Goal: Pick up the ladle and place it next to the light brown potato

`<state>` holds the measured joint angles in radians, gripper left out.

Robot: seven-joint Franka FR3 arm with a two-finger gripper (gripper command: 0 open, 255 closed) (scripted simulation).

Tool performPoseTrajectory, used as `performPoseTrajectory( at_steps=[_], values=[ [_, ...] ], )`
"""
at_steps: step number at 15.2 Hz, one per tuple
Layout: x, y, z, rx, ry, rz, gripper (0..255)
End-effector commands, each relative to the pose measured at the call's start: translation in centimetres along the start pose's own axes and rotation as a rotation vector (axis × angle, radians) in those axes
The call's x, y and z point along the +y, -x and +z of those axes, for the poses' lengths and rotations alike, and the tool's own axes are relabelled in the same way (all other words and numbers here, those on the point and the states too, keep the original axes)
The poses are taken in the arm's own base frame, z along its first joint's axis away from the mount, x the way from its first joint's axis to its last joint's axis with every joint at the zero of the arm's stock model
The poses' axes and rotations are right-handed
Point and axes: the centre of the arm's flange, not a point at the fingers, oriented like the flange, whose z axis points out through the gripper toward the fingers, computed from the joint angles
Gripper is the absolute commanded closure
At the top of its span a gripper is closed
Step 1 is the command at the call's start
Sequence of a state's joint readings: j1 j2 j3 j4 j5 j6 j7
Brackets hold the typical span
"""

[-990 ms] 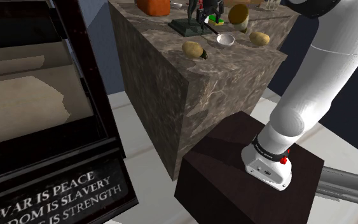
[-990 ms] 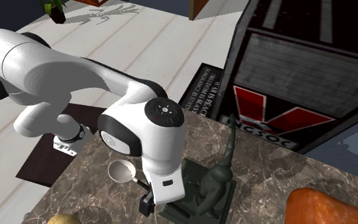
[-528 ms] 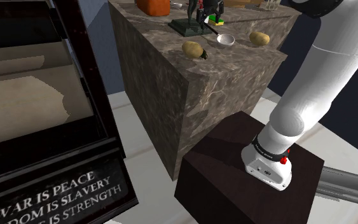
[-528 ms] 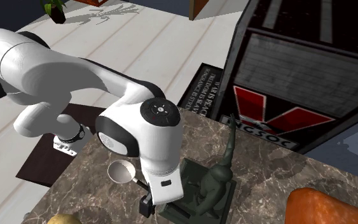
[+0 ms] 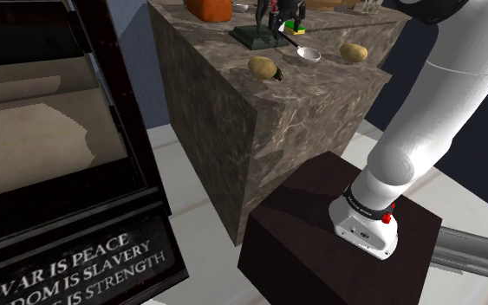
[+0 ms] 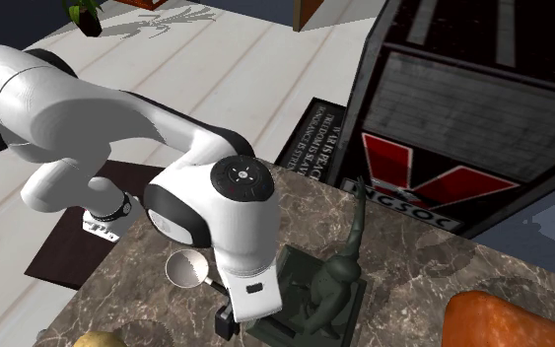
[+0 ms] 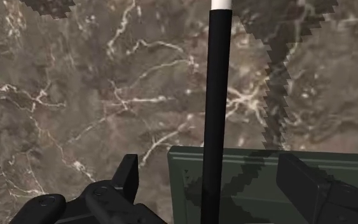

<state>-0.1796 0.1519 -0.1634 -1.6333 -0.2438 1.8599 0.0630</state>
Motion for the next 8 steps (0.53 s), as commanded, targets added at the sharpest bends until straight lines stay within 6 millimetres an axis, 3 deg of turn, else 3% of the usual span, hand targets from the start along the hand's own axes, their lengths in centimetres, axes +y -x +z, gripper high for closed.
performPoseTrajectory(
  at_steps=[1,4,5,8],
  values=[
    [1.0,-0.1,3.1,-0.052,0.025,0.001,255],
    [0.1,-1.5,3.4,-0.051,0.026,0.001,255],
    [-0.8,-0.2,2.5,-0.052,0.028,0.0,255],
    [-0.4,-0.3,0.9,-0.052,0.028,0.0,255]
  ],
)
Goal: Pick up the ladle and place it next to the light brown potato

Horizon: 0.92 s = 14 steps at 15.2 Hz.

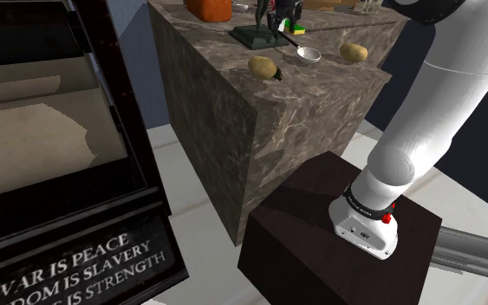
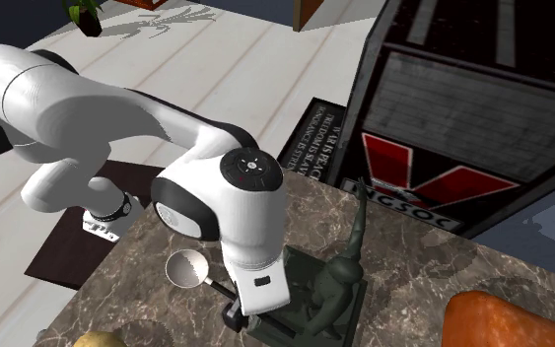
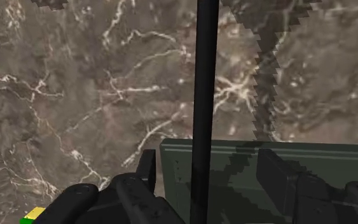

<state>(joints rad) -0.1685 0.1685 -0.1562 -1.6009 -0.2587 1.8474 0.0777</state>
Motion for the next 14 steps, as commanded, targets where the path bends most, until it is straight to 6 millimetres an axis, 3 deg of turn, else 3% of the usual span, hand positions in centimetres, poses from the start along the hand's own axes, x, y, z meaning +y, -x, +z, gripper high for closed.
performPoseTrajectory(
  at_steps=[1,14],
  values=[
    [0.6,0.2,1.1,-0.061,0.012,0.003,255],
    [2.5,-0.4,-5.5,-0.061,0.012,0.003,255]
  ],
)
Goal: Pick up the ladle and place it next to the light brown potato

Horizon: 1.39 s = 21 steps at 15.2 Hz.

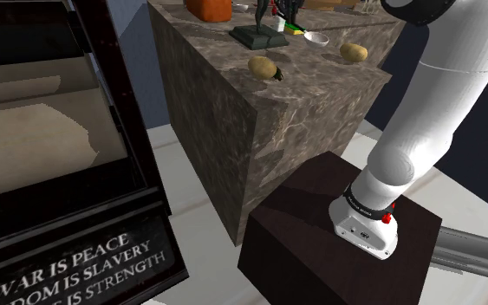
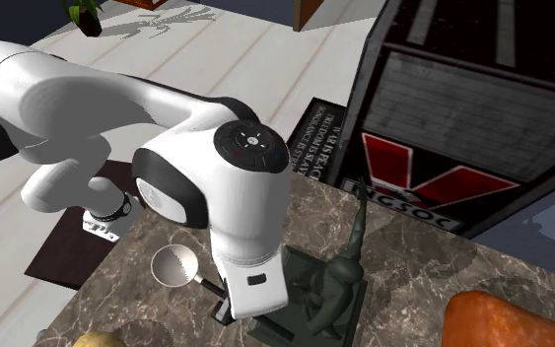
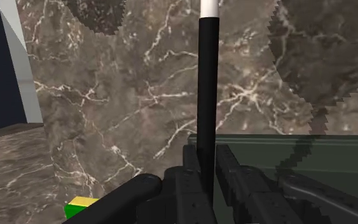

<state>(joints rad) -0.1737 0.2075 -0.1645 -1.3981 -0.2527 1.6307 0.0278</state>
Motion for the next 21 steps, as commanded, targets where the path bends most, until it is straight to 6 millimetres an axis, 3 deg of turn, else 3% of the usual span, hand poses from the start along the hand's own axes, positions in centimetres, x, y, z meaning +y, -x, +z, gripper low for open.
performPoseTrajectory(
  at_steps=[1,8,21],
  values=[
    [0.3,0.0,-1.0,0.0,0.0,0.0,255],
    [1.3,-0.1,-4.5,0.0,0.0,0.0,255],
    [5.8,16.5,-3.8,0.0,0.0,0.0,255]
  ],
)
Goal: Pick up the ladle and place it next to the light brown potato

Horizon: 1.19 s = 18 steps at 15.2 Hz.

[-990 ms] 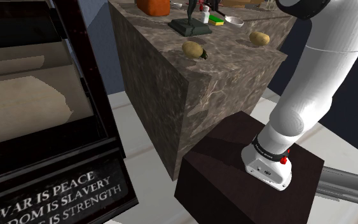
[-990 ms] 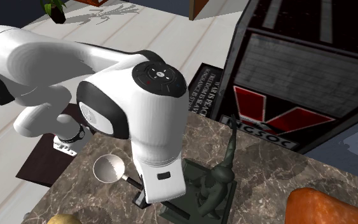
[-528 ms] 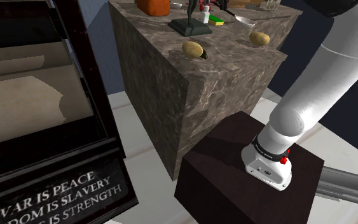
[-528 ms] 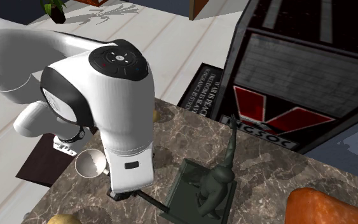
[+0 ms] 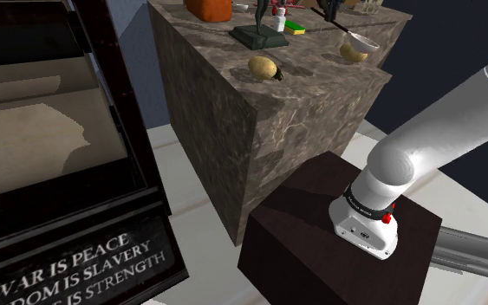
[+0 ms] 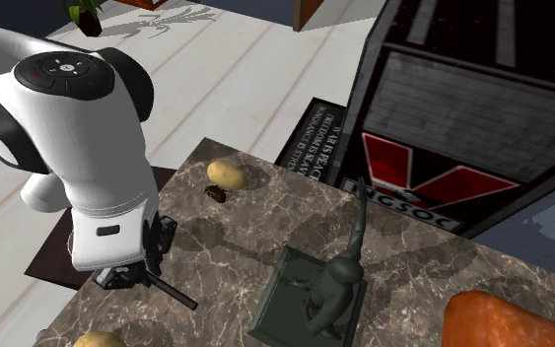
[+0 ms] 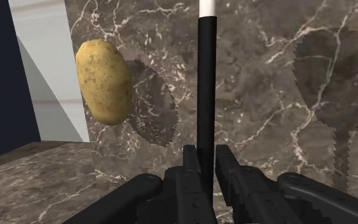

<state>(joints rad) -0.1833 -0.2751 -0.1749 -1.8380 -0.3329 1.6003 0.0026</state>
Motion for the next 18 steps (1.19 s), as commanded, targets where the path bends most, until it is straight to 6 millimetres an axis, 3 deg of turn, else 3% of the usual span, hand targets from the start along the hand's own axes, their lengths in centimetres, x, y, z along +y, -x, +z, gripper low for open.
performPoseTrajectory(
  at_steps=[1,18],
  values=[
    [0.7,2.6,0.2,0.0,0.0,-0.001,255],
    [-1.9,2.9,8.8,0.0,0.0,-0.001,255]
  ],
)
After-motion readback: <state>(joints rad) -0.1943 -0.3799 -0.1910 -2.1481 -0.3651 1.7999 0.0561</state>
